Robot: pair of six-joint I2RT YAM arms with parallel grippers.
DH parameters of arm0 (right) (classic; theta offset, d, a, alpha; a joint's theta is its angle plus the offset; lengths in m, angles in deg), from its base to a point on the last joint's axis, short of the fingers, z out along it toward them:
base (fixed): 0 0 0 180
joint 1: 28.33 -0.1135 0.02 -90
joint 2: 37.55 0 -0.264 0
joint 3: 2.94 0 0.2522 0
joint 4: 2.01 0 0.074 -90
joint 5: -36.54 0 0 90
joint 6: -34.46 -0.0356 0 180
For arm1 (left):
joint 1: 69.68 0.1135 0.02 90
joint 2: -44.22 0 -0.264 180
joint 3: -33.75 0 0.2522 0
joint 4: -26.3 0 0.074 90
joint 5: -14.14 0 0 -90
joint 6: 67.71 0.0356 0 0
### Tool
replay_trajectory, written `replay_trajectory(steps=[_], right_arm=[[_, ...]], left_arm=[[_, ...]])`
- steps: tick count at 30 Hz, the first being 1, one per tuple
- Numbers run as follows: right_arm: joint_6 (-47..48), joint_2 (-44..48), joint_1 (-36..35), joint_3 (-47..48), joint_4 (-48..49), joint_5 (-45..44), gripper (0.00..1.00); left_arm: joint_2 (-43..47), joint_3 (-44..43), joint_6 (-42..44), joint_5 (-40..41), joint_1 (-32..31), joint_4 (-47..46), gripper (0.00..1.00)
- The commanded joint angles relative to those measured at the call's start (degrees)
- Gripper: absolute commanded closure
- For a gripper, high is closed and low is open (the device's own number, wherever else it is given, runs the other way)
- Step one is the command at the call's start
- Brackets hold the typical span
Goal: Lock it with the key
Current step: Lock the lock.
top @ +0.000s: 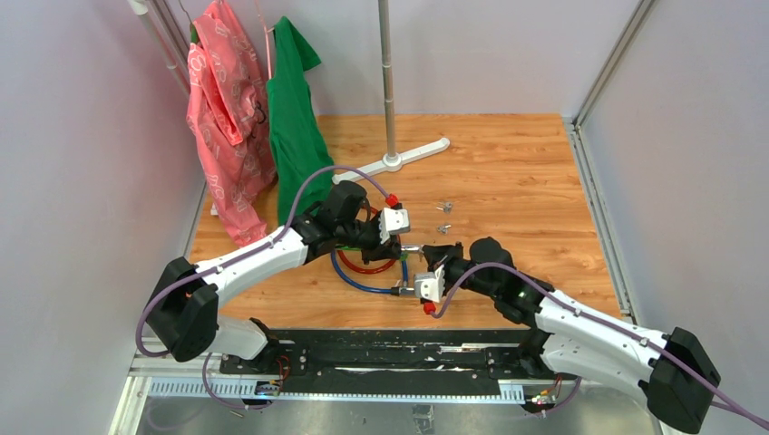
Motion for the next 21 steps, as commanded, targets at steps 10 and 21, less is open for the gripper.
replay_trajectory(steps=[10,21], right_arm=[[-11.93,9.98,-0.47,-0.12,-12.77,-0.87,0.45],[-72.63,7.69,7.81,-16.94,36.72,7.84,0.67]], left_arm=[[-0.60,-0.26,0.52,0.48,0.09,0.38,1.00],[-0.66,0.07,0.13,1.34,0.10,-0.67,1.00]])
